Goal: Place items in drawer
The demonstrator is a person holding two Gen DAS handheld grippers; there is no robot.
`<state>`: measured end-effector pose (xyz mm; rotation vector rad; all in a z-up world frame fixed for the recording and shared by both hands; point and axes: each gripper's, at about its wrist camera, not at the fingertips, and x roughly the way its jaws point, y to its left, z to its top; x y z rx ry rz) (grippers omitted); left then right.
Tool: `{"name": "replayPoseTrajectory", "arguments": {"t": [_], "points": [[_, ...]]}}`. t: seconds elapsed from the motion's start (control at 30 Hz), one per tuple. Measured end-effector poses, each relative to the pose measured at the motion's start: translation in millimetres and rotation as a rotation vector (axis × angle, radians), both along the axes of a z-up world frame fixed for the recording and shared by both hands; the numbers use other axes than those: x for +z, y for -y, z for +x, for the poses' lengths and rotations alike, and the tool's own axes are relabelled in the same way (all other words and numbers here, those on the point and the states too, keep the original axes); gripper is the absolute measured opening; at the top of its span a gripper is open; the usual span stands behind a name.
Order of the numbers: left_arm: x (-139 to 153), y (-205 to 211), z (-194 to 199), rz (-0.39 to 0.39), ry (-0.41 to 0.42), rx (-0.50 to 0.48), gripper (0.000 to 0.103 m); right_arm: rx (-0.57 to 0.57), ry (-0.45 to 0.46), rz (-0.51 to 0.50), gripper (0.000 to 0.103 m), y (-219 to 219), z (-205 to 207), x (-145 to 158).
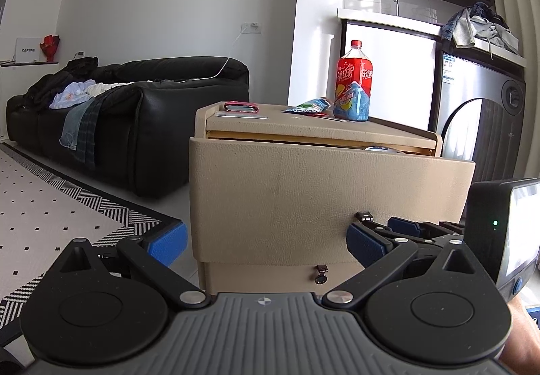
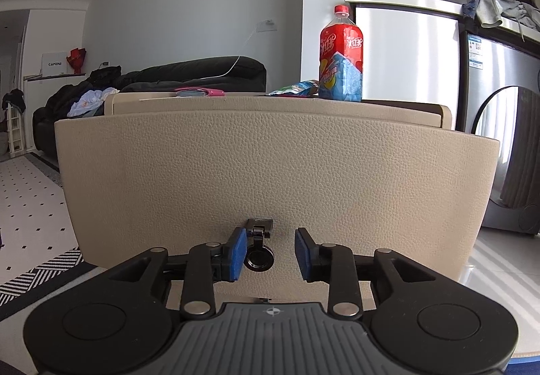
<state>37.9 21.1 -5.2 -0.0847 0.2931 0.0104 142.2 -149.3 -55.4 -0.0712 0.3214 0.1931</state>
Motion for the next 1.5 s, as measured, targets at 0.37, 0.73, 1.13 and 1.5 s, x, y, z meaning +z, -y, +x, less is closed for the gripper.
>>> {"name": "replayPoseTrajectory", "arguments": {"t": [0.37, 0.73, 1.13, 1.5], "points": [[-14, 13, 1, 0.036, -0.049, -0.01, 0.103, -0.022, -0.001, 0.005, 0.035, 22, -30, -7], [-26, 30, -2, 0.036, -0.053, -0.046, 0.103, -0.074, 0.017, 0.022, 0.037, 57, -62, -2], [-29, 36, -7, 0.04, -0.047, -0.056, 0.103, -0.109, 0.023, 0.043, 0.037, 76, -74, -8], [-29, 40, -9, 0.043, -0.041, -0.064, 0.103, -0.114, 0.024, 0.041, 0.037, 81, -78, -9]]}}
